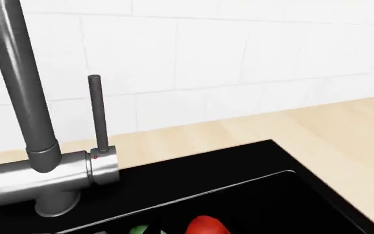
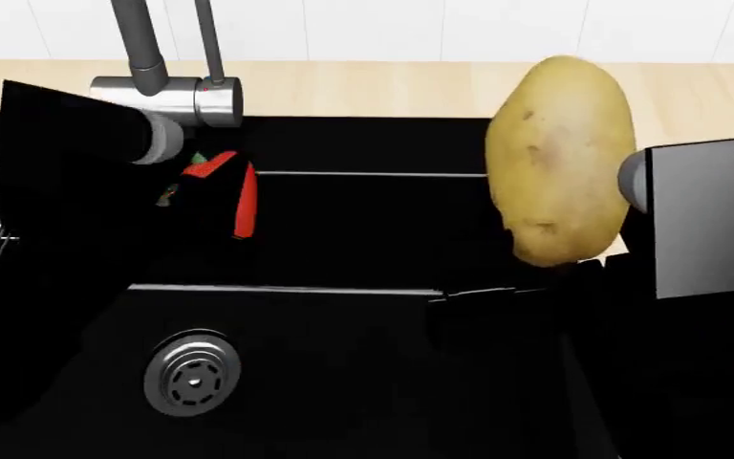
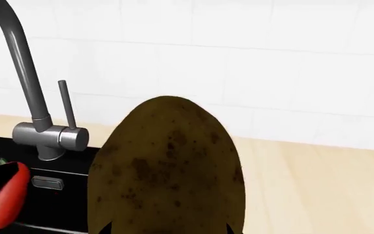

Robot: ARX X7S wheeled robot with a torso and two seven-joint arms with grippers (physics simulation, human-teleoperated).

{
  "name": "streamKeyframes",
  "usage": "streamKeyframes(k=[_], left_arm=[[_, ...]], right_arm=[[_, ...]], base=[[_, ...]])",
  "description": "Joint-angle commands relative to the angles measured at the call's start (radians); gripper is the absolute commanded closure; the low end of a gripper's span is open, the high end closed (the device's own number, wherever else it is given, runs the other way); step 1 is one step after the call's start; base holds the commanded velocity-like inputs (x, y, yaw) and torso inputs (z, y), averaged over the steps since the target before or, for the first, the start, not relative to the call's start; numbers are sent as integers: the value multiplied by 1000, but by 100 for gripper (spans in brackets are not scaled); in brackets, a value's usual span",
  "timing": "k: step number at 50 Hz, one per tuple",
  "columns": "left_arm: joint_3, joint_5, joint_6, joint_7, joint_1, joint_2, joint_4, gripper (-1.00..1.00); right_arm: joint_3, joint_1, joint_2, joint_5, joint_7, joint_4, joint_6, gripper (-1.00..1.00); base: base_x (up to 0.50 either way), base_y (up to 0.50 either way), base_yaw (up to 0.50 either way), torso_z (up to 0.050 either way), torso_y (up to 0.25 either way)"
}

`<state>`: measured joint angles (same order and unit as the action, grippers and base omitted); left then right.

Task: Pick the vegetables from the sink and place them on the cutting board.

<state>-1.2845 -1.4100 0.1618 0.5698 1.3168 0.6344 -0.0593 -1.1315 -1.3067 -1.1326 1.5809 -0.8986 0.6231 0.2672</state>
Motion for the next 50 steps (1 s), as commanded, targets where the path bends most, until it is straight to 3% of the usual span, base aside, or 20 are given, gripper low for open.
streamKeyframes(k=[1,18,38,50], left_arm=[[42,23,-73,34,-23,135,-181,100],[71,10,-125,28,-71,221,-208,100],[67,-12,-91,45,-55,201,-221,100],[62,5,-100,46,-73,194,-211,100]], right_arm=[[9,24,-19,-38,21,0,-21,100],[1,56,-41,-76,48,6,-35,100],[3,29,-8,-38,28,-15,8,100],[3,55,-9,-66,49,-17,-19,100]], base=[[0,0,0,0,0],[0,0,0,0,0],[-280,-2,0,0,0],[-47,-201,0,0,0]])
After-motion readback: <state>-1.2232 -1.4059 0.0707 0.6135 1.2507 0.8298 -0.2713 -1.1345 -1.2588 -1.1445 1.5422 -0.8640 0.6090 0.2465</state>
